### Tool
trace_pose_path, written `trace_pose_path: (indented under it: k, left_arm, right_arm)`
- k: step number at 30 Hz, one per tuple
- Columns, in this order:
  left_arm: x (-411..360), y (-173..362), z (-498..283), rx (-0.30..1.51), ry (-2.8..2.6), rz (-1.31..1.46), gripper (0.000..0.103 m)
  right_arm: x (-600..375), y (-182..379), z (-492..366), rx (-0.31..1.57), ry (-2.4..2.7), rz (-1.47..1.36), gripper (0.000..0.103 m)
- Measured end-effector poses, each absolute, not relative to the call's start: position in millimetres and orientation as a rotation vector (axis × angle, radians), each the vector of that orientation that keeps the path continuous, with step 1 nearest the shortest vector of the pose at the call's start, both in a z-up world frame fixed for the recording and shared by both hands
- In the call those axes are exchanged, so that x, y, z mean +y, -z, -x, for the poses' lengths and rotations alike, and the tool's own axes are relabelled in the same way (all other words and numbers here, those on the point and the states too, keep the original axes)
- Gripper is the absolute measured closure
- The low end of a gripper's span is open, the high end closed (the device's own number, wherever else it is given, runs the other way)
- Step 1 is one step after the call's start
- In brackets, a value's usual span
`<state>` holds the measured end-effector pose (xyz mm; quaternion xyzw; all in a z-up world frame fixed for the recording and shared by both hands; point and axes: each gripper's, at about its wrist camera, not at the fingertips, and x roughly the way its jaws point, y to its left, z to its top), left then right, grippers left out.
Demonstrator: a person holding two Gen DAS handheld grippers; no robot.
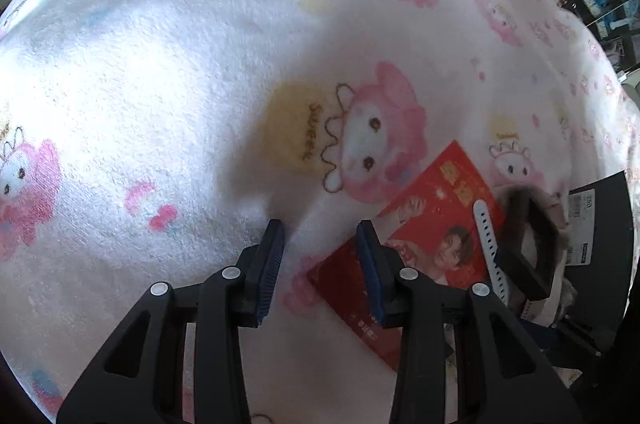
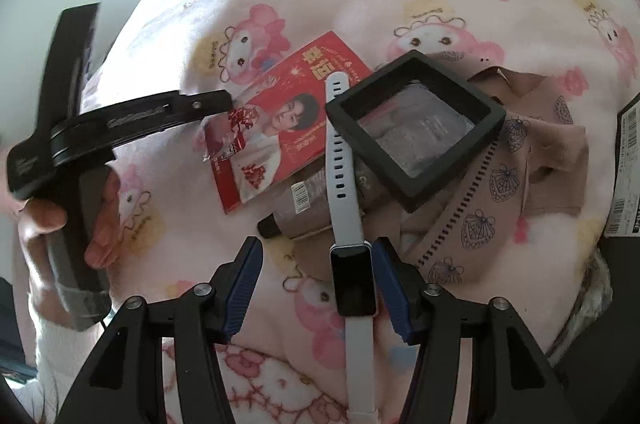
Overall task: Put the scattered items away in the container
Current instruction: 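Grasp the red photo card with the right gripper and lift it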
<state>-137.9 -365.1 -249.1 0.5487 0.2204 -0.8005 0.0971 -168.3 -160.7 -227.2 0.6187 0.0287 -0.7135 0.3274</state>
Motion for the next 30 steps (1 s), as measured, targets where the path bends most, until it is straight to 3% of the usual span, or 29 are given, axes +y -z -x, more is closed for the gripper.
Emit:
trace_pose_path:
  k: [7,13,16,19,23,30]
  left_arm:
    - [-317,246,104,0.795,2.454,-1.856,0.071]
    - [-331,244,111,0.857,2.448,-1.697,0.071]
    - [-323,257,120,0.775,2.427,-1.721,0.071]
    - [-307,257,114,0.835,2.483,-1.762,0.071]
    - [-288,242,94,0.779,2.522,-1.785,0.071]
    - [-277,230,84,0.876,2.545,-1.873,0.07]
  right_arm:
    - [-150,222,170,0.045,1.924,-1.622,0.05]
    - [-142,224,174,-0.063,1.94,-1.629,0.05]
    - [-150,228,174,-0.056,1.912,-1.617,0.05]
    - [-156,235,173,-0.05,1.91,-1.63,0.054]
    - [-152,227,173,-0.039,1.927,-1.607,0.057]
    - [-133,203,152,0.03,1.942,-1.582,0.057]
